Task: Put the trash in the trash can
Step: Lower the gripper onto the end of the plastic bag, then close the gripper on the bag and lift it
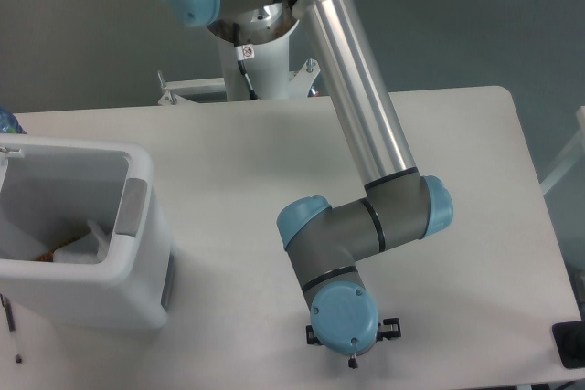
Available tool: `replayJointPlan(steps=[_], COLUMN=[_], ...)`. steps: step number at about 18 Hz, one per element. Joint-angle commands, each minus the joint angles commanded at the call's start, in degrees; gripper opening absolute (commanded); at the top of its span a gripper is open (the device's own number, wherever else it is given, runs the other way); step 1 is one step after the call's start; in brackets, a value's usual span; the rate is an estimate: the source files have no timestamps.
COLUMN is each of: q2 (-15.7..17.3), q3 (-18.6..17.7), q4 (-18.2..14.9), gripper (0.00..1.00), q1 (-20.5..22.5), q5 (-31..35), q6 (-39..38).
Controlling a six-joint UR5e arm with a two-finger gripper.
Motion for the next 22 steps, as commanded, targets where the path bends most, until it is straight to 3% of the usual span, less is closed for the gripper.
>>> replayJointPlan(steps=[6,15,22], q2=[0.0,0.5,4.1], q3=[0.0,0.1,0.0], q4=[0.1,0.0,-0.3], gripper=[0.33,0.25,0.2], q1=[-0.3,-0.4,-0.4], q5=[0.4,0.4,-4.4], q6=[-1.5,-1.4,-1.1])
